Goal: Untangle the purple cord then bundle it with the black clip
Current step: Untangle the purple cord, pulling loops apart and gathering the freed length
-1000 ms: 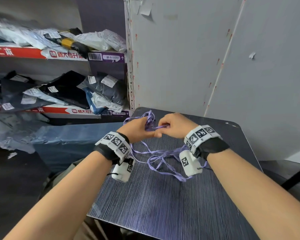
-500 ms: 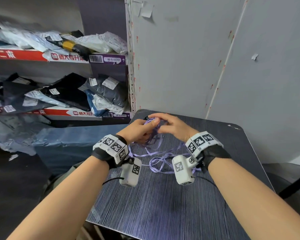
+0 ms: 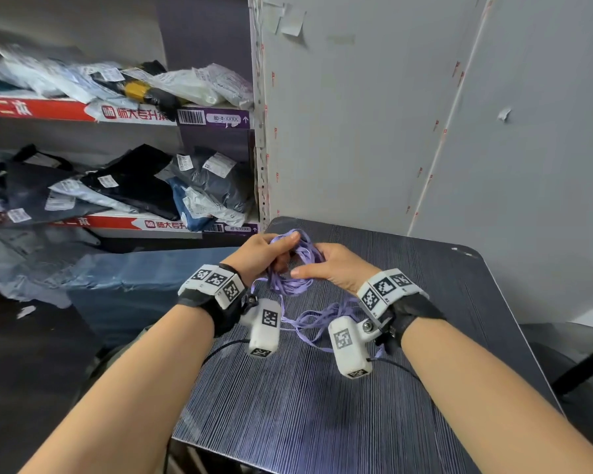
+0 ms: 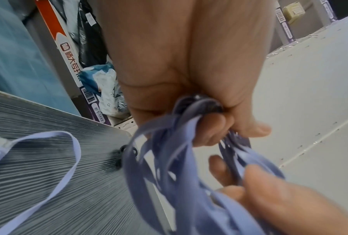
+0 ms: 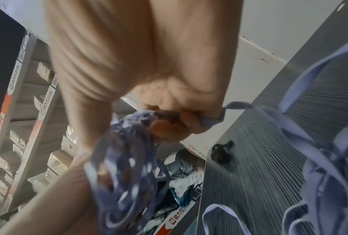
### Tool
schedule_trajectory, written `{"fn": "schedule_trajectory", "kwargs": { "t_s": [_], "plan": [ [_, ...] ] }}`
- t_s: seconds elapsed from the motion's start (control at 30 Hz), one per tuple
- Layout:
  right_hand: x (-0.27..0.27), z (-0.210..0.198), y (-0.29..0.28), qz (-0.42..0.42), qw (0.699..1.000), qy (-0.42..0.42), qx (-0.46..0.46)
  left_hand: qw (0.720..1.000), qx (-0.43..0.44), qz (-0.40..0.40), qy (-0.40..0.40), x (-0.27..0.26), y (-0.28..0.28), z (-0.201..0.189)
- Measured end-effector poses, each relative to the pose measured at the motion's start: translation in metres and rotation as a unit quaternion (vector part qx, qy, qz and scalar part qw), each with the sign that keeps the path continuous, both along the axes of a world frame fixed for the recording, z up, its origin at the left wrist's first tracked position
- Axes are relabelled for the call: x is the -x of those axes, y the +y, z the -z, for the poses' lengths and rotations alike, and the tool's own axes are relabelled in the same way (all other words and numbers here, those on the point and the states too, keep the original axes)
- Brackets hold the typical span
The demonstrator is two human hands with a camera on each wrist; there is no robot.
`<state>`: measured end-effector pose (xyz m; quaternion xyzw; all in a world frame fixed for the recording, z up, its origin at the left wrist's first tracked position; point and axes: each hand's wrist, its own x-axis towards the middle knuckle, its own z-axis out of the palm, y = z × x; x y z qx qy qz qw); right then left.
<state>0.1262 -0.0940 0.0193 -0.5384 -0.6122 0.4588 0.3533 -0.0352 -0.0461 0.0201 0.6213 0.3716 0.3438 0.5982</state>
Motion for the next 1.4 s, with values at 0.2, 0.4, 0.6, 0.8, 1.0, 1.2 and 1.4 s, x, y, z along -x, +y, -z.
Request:
{"fn": "schedule_trajectory", "kwargs": {
  "t_s": [0.2, 0.4, 0.6, 0.8, 1.0, 1.2, 1.4],
  "plan": [
    [0.001, 0.007, -0.001, 0.13, 0.981, -0.086, -0.116, 0.996, 0.045, 0.042, -0.062, -0.003, -0.002, -0.006],
    [-0.005, 0.009, 0.006, 0.145, 0.976, -0.035, -0.161, 0.988, 0.028, 0.147, -0.025, -0.007, -0.022, -0.015],
    [-0.005, 0.016, 0.021, 0.172, 0.962, -0.091, -0.19, 0.988, -0.024, 0.148, 0.04, -0.01, -0.028, -0.015],
    [-0.014, 0.015, 0.026, 0.135, 0.948, -0.248, -0.148, 0.986, -0.054, 0.138, 0.075, -0.017, -0.03, -0.015],
    [-0.017, 0.008, 0.022, 0.115, 0.978, -0.144, -0.103, 0.996, -0.019, 0.091, 0.016, -0.008, -0.019, -0.007],
    [-0.018, -0.003, 0.003, 0.093, 0.99, 0.025, -0.099, 0.995, 0.01, 0.061, -0.072, 0.004, -0.01, -0.006],
    [-0.017, -0.006, 0.006, 0.105, 0.989, 0.002, -0.105, 0.998, 0.006, 0.055, -0.039, 0.008, 0.0, -0.001]
  ]
}}
